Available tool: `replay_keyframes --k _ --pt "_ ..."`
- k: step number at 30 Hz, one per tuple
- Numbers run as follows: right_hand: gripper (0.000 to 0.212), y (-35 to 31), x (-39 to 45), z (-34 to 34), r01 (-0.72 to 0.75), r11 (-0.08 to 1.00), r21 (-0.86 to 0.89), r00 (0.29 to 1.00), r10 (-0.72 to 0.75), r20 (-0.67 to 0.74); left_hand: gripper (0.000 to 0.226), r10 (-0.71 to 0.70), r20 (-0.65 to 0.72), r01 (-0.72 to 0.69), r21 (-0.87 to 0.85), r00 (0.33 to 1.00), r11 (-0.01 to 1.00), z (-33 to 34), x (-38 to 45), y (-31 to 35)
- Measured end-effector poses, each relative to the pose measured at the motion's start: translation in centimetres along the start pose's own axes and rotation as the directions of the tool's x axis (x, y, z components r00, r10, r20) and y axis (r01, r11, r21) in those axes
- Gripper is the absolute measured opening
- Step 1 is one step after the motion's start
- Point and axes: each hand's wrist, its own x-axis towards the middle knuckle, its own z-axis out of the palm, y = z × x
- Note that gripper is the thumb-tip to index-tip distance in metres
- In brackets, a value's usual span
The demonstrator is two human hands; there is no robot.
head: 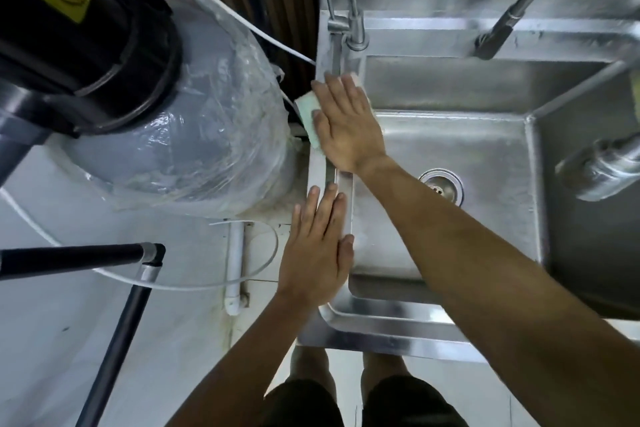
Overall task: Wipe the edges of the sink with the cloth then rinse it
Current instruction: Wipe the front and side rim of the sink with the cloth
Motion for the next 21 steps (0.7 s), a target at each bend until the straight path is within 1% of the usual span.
replay_keyframes --k 1,3,5,6,7,8,9,10,11,12,14,15,16,17,19,21 --pt "0.058 -0.5 0.9 -0.4 -0.085 0.996 0.033 0.996 0.084 0.005 0.061 0.002 0.006 -0.002 0.001 1.0 1.0 0.0 0.0 0.0" --pt "0.061 -0.8 2.9 -1.2 -0.192 0.978 0.079 0.981 0.19 0.035 0.061 -0.004 0.018 0.003 0.002 1.0 1.0 -0.1 0.1 0.1" --pt "0.064 -0.3 4.2 -2.1 -0.221 0.963 0.155 0.975 0.215 0.058 0.062 -0.013 0.023 0.013 0.008 1.0 1.0 -0.3 0.1 0.2" --pt "0.065 0.2 4.2 -2.6 -0.188 0.961 0.203 0.982 0.182 0.049 0.063 -0.016 0.02 0.016 0.008 1.0 1.0 -0.4 0.0 0.3" --pt "0.065 1.1 3.7 -2.8 -0.106 0.967 0.232 0.994 0.106 0.01 0.062 -0.017 0.015 0.017 0.006 1.0 1.0 -0.6 0.0 0.3" --pt "0.064 2.2 3.0 -3.0 0.011 0.977 0.213 0.999 -0.002 -0.039 0.061 -0.018 0.007 0.018 0.002 1.0 1.0 -0.9 0.3 0.3" --pt "0.062 3.4 2.3 -3.0 0.147 0.979 0.139 0.988 -0.141 -0.056 0.059 -0.022 -0.007 0.022 -0.003 1.0 1.0 -1.3 0.8 0.2" --pt "0.06 4.8 2.0 -2.9 0.287 0.957 0.042 0.958 -0.287 -0.022 0.057 -0.024 -0.025 0.024 -0.004 0.999 1.0 -1.7 1.7 0.1" --pt "0.058 6.0 2.3 -2.9 0.4 0.915 -0.04 0.916 -0.399 0.045 0.057 -0.023 -0.029 0.023 -0.003 0.999 1.0 -2.0 2.8 0.1" --pt "0.057 6.7 3.0 -2.9 0.474 0.876 -0.087 0.879 -0.465 0.109 0.06 -0.017 -0.008 0.017 -0.003 1.0 1.0 -2.3 3.9 0.0" --pt "0.057 7.1 4.6 -2.5 0.539 0.83 -0.144 0.839 -0.512 0.188 0.065 -0.006 0.041 0.005 0.009 0.999 1.0 -2.3 5.4 -0.1" --pt "0.057 6.9 5.1 -2.3 0.543 0.824 -0.161 0.836 -0.512 0.197 0.066 -0.01 0.047 0.009 0.022 0.999 1.0 -2.1 5.7 -0.1" --pt "0.057 6.7 5.4 -2.0 0.525 0.837 -0.157 0.848 -0.498 0.181 0.066 -0.02 0.048 0.019 0.033 0.999 0.999 -1.9 5.7 -0.2" --pt "0.056 6.3 5.5 -1.9 0.471 0.871 -0.138 0.88 -0.454 0.139 0.066 -0.028 0.049 0.026 0.039 0.998 0.999 -1.9 5.7 -0.2" --pt "0.056 5.3 5.5 -1.7 0.287 0.955 -0.076 0.958 -0.284 0.045 0.066 -0.029 0.045 0.027 0.045 0.999 0.999 -1.9 5.5 0.0" --pt "0.056 3.8 5.4 -1.9 0.14 0.99 -0.012 0.99 -0.14 0.014 0.066 -0.026 0.037 0.024 0.04 0.999 0.999 -1.9 5.5 0.1"
